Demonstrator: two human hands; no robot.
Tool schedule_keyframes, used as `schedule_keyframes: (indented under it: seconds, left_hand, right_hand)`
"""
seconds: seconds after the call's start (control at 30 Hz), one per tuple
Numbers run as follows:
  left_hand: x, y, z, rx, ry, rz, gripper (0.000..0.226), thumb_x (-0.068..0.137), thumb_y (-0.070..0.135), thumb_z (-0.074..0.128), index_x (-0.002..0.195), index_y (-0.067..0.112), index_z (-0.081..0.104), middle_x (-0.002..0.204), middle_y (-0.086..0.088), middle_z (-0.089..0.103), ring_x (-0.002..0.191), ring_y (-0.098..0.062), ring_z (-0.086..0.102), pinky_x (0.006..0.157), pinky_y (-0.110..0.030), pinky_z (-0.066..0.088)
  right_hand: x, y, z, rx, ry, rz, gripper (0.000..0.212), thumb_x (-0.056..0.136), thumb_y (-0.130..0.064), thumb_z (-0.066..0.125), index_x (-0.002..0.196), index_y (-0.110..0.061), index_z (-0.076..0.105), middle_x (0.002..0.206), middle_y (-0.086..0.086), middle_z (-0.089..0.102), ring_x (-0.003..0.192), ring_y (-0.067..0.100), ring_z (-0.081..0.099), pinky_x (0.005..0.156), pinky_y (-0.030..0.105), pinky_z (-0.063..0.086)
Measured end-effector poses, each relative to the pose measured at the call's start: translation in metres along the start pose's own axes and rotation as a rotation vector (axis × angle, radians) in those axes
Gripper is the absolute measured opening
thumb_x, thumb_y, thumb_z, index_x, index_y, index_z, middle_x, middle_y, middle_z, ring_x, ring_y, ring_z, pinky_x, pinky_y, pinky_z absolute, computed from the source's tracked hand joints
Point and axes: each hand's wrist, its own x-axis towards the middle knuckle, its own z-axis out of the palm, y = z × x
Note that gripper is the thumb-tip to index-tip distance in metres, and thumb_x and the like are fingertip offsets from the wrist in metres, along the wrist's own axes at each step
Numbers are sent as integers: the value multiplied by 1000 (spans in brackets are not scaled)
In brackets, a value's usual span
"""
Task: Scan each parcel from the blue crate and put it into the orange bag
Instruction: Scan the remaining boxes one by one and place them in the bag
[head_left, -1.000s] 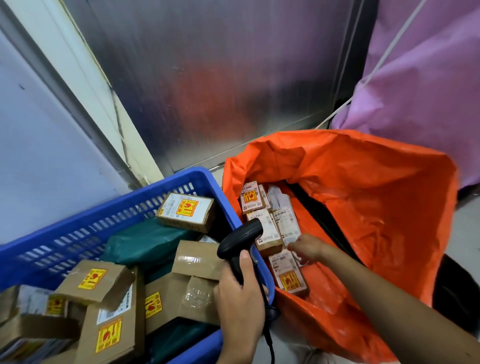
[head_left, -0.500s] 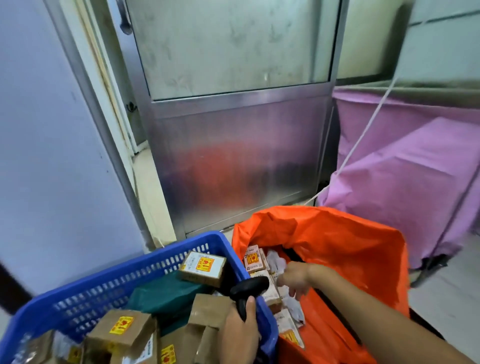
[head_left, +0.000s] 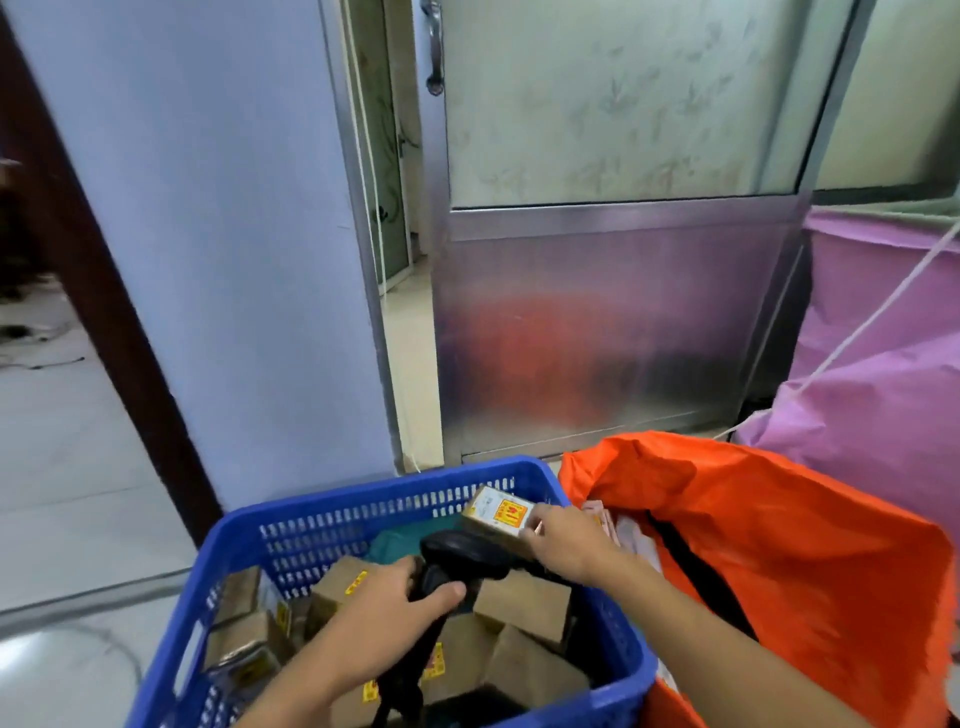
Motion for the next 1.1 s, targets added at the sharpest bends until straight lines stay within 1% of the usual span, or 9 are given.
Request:
schedule_keyframes:
  seconds: [0.13, 0.27, 0.47, 0.57, 0.67, 0.77, 0.9, 1.0, 1.1]
  left_hand:
    - [-13, -17, -16, 57, 35, -24, 17, 94, 45, 72, 96, 31, 63, 97, 7, 74, 83, -3, 68, 77, -26, 55]
    - [-15, -9, -41, -111, 36, 14, 18, 93, 45, 73, 99, 29, 69, 79, 1, 77, 71, -14, 76, 73, -40, 64]
    - [-3, -33, -69, -70, 343, -21, 25, 89, 49, 73, 89, 24, 69, 76, 6, 73, 72, -7, 68, 66, -32, 50]
    - [3, -45, -82, -10, 402, -16, 24, 91, 48, 72, 86, 26, 66, 78, 4, 71, 74, -9, 66, 63, -30, 45]
    - [5, -52, -86, 193, 407, 19, 25, 91, 52, 69, 85, 30, 57, 76, 12, 62, 71, -3, 57, 58, -25, 36]
    - [6, -55, -89, 319, 372, 46, 27, 91, 56, 66, 97, 31, 58, 77, 15, 57, 74, -13, 55, 64, -31, 37]
    - [9, -62, -100, 346, 390, 36, 39, 94, 57, 64, 109, 21, 66, 94, -2, 71, 92, -27, 63, 76, -36, 46]
    - [11, -70, -110, 339, 423, -2, 41, 95, 56, 65, 111, 18, 67, 97, -6, 73, 96, -28, 65, 80, -38, 50]
    - [12, -78, -116, 340, 425, -40, 40, 95, 53, 67, 111, 17, 67, 96, -5, 68, 95, -28, 61, 77, -34, 44]
  right_hand:
    - [8, -4, 35, -92, -108, -24, 33, 101, -38, 52, 108, -12, 71, 111, 9, 73, 97, 26, 67, 80, 37, 54]
    - [26, -7, 33, -18, -72, 28, 26, 102, -33, 54, 101, -13, 72, 98, 4, 72, 85, 19, 64, 69, 29, 43]
    - [47, -9, 51, -76, -167, 70, 28, 100, -35, 56, 97, -13, 72, 98, 5, 75, 90, 22, 70, 83, 36, 56]
    - [53, -21, 57, -74, -185, 25, 28, 101, -35, 55, 92, -14, 71, 94, 5, 74, 89, 23, 70, 85, 39, 58]
    - [58, -37, 60, -57, -176, -28, 27, 102, -35, 53, 96, -15, 70, 95, 5, 73, 91, 24, 68, 88, 42, 57]
    - [60, -52, 68, -65, -175, -76, 26, 102, -35, 53, 99, -16, 69, 96, 4, 72, 90, 22, 67, 87, 44, 57]
    - [58, -70, 84, -123, -196, -107, 23, 101, -36, 55, 94, -18, 67, 96, 4, 69, 86, 19, 65, 73, 35, 54]
    - [57, -84, 99, -219, -171, -155, 29, 101, -38, 56, 114, -14, 64, 117, 9, 63, 104, 26, 64, 88, 41, 54]
    - [59, -95, 119, -234, -152, -192, 51, 100, -45, 58, 139, -15, 47, 136, 9, 49, 121, 28, 57, 101, 43, 51]
